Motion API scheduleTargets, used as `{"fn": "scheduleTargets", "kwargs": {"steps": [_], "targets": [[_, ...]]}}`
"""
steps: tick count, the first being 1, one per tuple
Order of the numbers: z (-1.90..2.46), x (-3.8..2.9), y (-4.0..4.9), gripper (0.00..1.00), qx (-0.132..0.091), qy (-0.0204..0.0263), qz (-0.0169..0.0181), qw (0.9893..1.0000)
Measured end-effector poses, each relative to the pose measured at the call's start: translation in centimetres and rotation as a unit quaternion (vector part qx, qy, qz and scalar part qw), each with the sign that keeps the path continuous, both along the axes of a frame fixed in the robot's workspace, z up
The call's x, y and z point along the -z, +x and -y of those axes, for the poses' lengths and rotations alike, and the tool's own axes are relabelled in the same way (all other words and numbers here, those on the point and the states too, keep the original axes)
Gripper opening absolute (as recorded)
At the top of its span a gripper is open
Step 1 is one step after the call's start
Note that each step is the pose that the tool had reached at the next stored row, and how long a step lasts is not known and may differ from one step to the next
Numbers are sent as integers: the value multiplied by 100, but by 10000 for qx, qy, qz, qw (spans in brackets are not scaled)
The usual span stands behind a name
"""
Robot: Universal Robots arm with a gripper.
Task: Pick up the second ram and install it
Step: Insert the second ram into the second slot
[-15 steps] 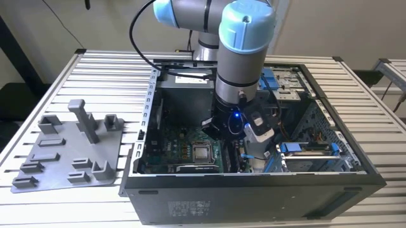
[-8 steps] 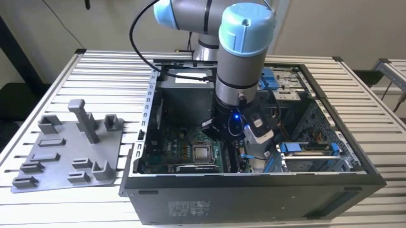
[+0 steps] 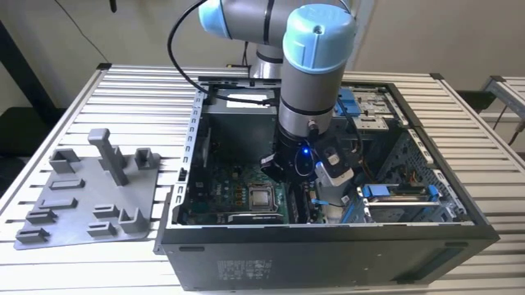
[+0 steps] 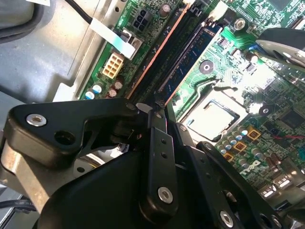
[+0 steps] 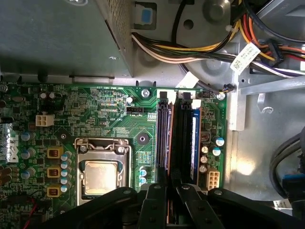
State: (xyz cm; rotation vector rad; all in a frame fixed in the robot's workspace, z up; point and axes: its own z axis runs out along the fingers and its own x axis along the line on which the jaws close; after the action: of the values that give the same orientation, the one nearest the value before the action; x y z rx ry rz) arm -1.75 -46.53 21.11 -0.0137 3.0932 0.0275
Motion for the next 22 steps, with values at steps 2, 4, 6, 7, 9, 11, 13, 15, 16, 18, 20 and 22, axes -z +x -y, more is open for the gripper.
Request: {"fn": "scheduleTargets", "kwargs": {"steps": [2, 4, 6, 7, 9, 11, 13, 15, 16, 18, 20, 22], "targets": [[0, 1, 0, 14, 0, 0, 0, 10000], [0, 1, 0, 14, 0, 0, 0, 10000], [0, 2, 0, 14, 0, 0, 0, 10000], [0, 2, 0, 14, 0, 0, 0, 10000], [0, 3, -1, 16, 0, 2, -1, 10000], [0, 4, 0, 22, 0, 1, 0, 10000], [0, 3, 0, 22, 1, 1, 0, 10000], [0, -46, 0, 22, 1, 1, 0, 10000], [0, -91, 0, 22, 1, 1, 0, 10000], [0, -181, 0, 22, 1, 1, 0, 10000], [0, -274, 0, 22, 0, 0, 0, 10000], [0, -363, 0, 22, 0, 0, 0, 10000]]}}
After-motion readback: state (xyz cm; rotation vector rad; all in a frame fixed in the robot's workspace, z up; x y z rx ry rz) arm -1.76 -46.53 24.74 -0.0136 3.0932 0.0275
